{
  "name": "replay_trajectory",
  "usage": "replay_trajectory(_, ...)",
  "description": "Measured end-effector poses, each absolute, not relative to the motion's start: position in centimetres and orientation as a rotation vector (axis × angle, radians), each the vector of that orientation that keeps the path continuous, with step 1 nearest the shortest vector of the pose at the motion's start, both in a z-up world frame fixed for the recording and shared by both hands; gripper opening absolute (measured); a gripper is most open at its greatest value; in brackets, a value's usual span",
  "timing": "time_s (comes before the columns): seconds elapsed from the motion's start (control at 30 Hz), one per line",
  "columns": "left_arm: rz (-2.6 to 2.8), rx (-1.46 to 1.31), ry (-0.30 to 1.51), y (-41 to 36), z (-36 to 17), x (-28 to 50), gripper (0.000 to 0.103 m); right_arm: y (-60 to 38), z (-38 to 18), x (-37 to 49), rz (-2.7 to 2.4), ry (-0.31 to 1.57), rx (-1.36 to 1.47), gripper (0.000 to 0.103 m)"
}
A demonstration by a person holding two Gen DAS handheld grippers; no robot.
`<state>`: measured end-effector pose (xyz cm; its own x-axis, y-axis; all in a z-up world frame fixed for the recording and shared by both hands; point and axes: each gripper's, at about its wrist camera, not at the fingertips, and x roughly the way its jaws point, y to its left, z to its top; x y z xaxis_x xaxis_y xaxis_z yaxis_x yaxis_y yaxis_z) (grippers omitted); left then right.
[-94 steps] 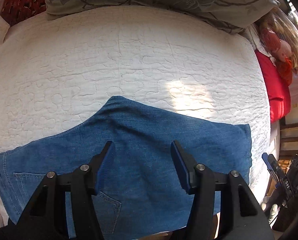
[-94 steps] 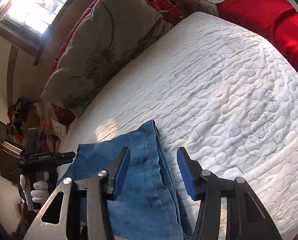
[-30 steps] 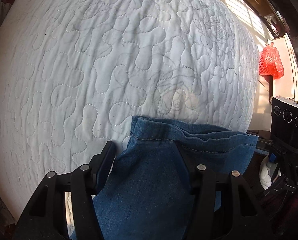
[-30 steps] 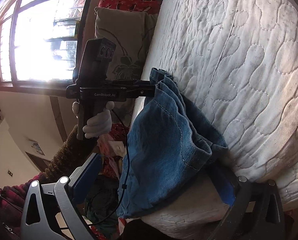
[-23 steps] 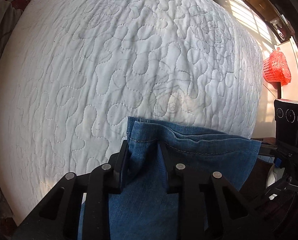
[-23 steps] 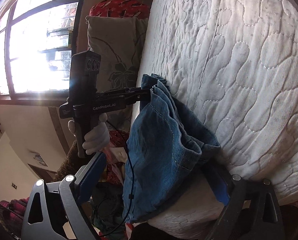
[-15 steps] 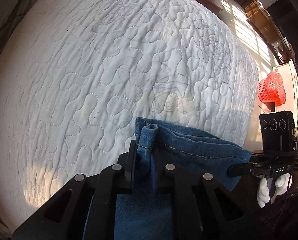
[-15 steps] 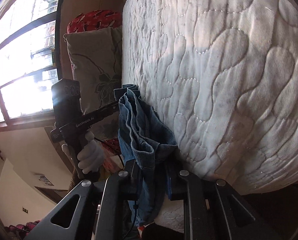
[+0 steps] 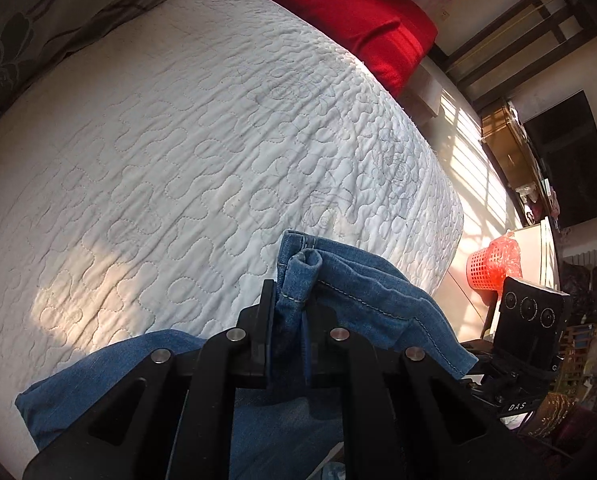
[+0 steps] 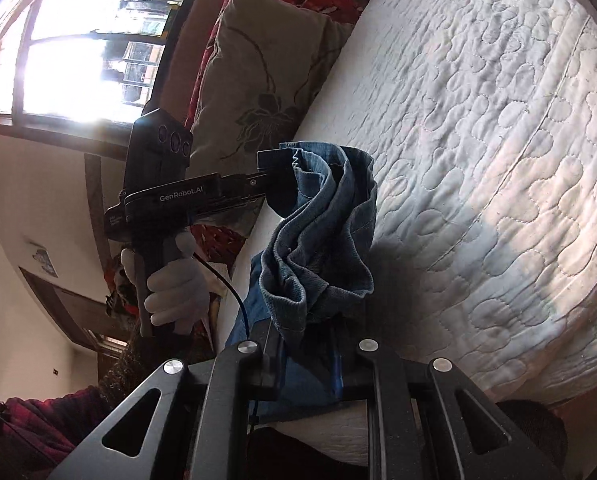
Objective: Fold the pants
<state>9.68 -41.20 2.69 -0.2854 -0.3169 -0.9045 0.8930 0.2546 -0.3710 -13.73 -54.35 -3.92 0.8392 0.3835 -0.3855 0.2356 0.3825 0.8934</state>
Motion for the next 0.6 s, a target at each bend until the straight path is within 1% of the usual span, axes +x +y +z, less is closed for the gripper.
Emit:
replay_trajectory(0.2,-1.261,0.444,1.401,-37.6,2.9,10.9,0.008,-50.0,-0.6,-10.4,0.242,0.664,1.055,0.017)
replay_trajectory(0.33,-1.184,0.350,1.415,-32.5,3.1,12.9,0.008,-45.8,0.2,-7.5,0.370,0.751,0.984,0.018)
replay_trajectory(0.43,-1.079,0.276,1.451,-28.1,2.0,14.7,0.008,-41.9,0.0,-4.9,0.470,0.853,0.896,0.020)
replay_trajectory(0.53,-0.898,0.230,1.507,-24.1,-0.7,16.0,0.008,-38.5,-1.6,-2.1,0.521,0.980,0.820,0.022)
replay_trajectory(0.57,-0.845,0.210,1.530,-22.8,-1.5,16.4,0.009,-37.5,-2.3,-1.3,0.518,1.025,0.787,0.023)
replay_trajectory(0.6,-0.797,0.176,1.553,-21.4,-2.1,16.8,0.012,-36.6,-2.9,-0.6,0.515,1.070,0.750,0.027)
